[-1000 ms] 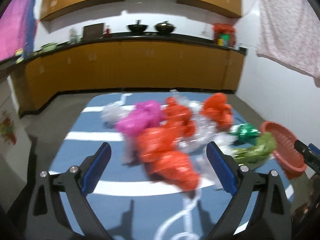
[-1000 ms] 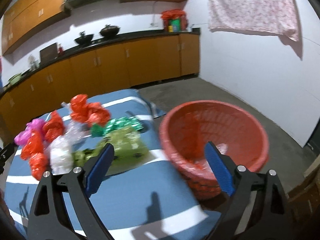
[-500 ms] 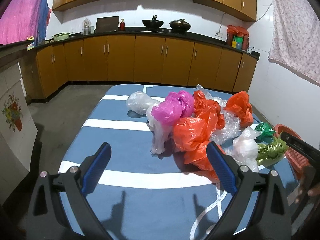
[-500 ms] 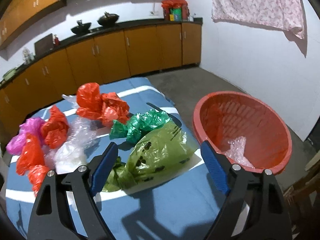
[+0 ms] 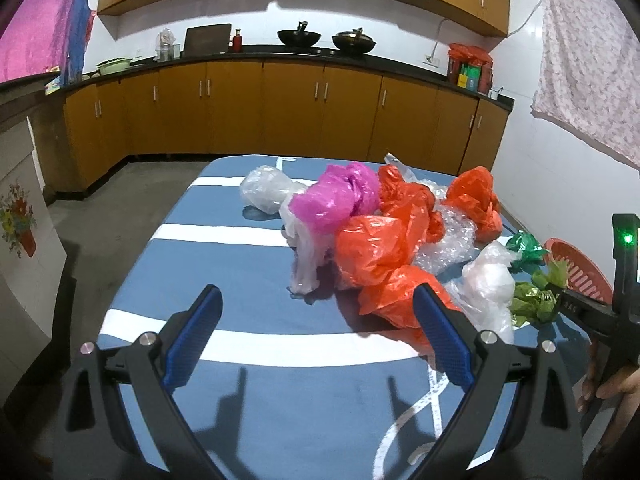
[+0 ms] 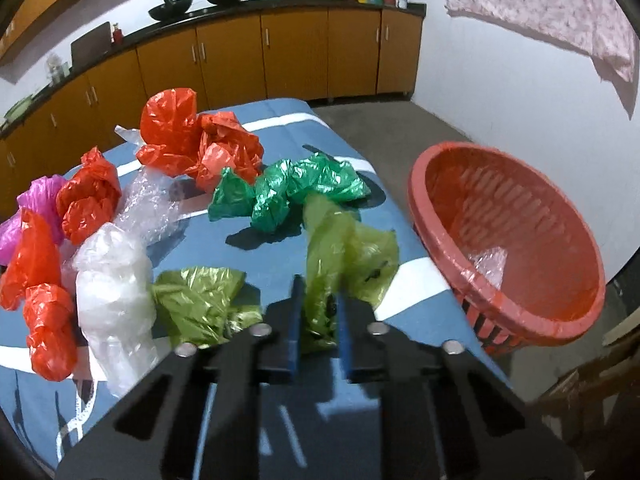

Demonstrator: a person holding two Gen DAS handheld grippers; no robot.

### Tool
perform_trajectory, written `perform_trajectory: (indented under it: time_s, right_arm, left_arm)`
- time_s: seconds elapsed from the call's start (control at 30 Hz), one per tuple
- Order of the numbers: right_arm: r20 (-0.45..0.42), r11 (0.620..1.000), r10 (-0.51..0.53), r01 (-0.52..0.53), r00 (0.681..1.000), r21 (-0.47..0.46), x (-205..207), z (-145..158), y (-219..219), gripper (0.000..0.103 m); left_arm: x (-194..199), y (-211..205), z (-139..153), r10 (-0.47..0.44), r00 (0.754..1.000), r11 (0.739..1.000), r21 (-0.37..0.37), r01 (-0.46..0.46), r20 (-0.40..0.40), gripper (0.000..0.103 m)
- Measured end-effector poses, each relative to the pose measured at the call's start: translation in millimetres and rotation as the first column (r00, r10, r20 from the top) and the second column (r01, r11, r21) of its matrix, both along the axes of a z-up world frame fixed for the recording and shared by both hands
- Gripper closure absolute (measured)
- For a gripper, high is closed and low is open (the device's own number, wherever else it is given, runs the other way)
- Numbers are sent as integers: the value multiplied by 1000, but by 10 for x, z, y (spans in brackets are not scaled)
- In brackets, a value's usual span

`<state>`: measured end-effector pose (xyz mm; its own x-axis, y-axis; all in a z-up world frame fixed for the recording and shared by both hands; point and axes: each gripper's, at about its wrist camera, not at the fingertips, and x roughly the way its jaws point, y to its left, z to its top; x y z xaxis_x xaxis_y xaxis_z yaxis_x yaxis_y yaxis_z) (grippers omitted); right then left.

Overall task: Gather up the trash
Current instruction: 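Grasp the white bag with the left gripper while the right gripper grasps the green bag, then carry both bags over the red basket and open both grippers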

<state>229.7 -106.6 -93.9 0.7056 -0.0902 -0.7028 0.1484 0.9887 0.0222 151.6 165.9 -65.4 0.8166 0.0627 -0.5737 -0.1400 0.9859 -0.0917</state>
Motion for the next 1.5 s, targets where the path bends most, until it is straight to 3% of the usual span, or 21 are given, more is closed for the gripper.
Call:
perform_trajectory:
  time_s: [0.2, 0.4, 0.63, 0.87, 1.07, 1.23, 1.5]
  right_arm:
    - [60, 1000, -10, 10, 998, 0, -81, 175, -119, 97]
    - [108, 1000, -27, 28, 994, -10, -174, 301, -299, 98]
    - [151, 997, -74, 76, 986, -6, -297, 415, -608, 98]
    - [181, 988, -146, 151, 973, -13, -427, 496, -1033, 98]
    - [177, 982, -187, 191, 966, -5, -460, 472, -1273, 98]
    - [166, 979, -200, 202, 966, 8, -450, 418, -1369, 98]
    - [160, 977, -212, 211, 964, 21, -477, 364, -1487, 98]
  left_arm:
    - [39, -129, -5, -36, 999, 999, -7, 36, -6, 9]
    - [75, -349, 34, -91, 996, 995, -32, 91, -1, 17]
    - [212, -834, 149, -198, 980, 980, -22, 199, 30, 18]
    - [552, -1284, 4, -268, 962, 963, -3, 268, -48, 22]
    - [850, -1477, -280, -254, 953, 965, 18, 260, -163, 25]
    - [984, -1540, -418, -255, 942, 965, 7, 263, -219, 34]
    - [1043, -1605, -463, -276, 930, 960, -15, 281, -242, 65]
